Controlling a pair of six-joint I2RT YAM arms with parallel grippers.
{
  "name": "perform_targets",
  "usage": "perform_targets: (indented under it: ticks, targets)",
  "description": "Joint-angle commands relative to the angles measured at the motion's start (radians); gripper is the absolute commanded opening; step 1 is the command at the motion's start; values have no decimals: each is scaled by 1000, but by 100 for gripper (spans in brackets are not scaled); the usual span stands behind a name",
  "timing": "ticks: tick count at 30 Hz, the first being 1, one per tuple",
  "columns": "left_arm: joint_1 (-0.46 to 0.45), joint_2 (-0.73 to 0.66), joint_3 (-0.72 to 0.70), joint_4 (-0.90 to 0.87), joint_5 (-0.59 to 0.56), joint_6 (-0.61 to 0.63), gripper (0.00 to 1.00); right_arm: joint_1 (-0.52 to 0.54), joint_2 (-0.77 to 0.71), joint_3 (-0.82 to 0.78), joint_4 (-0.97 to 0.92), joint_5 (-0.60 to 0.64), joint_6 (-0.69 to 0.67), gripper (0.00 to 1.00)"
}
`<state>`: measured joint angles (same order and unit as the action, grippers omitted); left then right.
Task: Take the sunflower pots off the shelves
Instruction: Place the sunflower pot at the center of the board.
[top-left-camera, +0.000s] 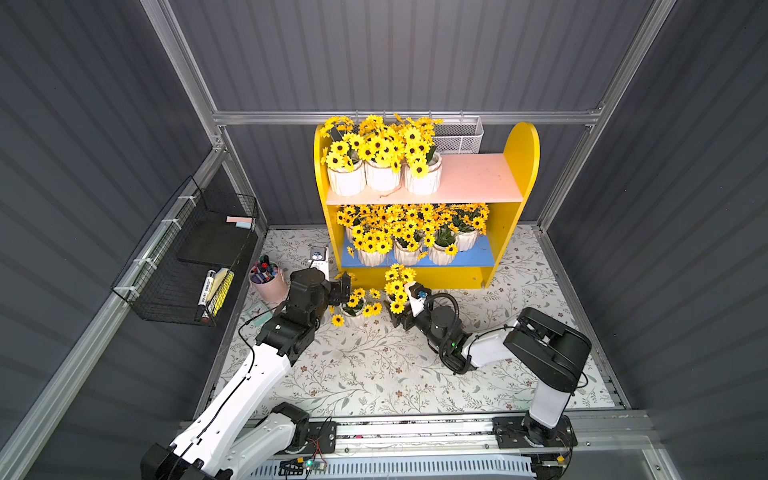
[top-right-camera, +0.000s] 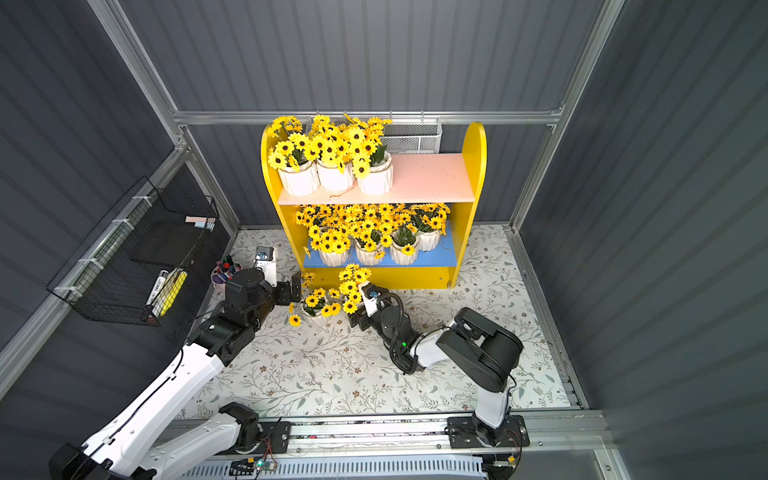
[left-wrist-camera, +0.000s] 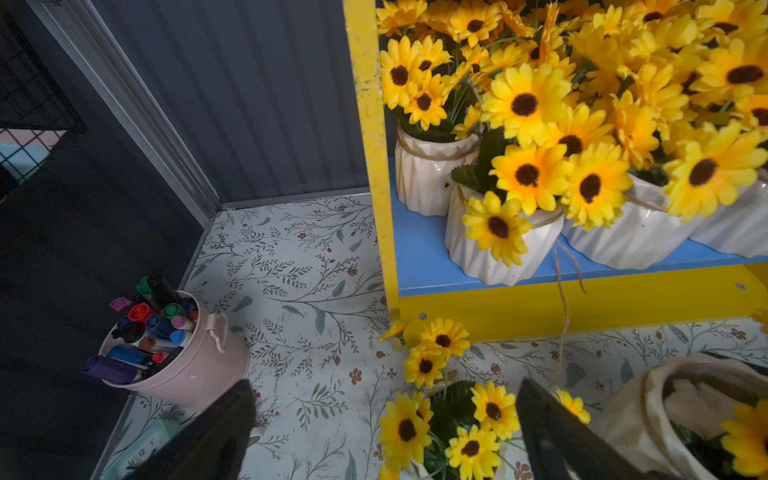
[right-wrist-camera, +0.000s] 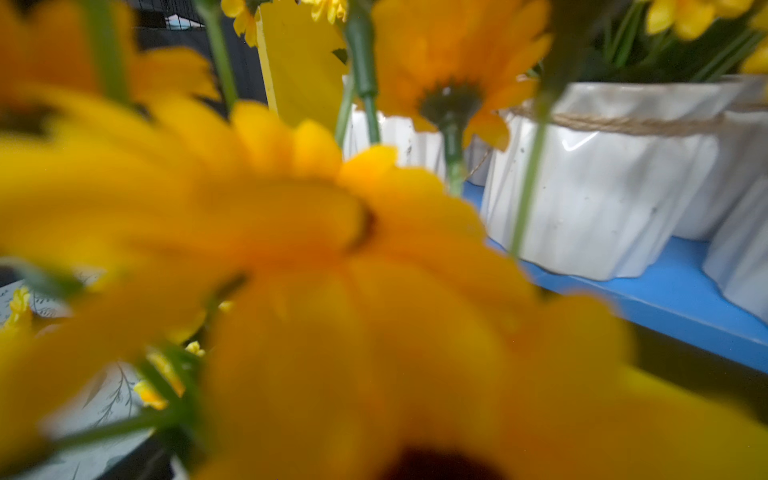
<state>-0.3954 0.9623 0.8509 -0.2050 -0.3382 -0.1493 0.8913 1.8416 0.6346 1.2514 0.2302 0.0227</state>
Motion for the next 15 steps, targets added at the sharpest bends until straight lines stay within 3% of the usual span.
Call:
perform_targets:
  ticks: [1,7,15]
  targets:
    - [1,-19,11,-13,39,-1,99,3,23,-2,156,59,20,0]
    - [2,-32,10,-15,48,-9,99,3,61,-29,163,95,43,0]
    - [1,-45,9,-13,68,-16,99,21,216,40,164,59,62,0]
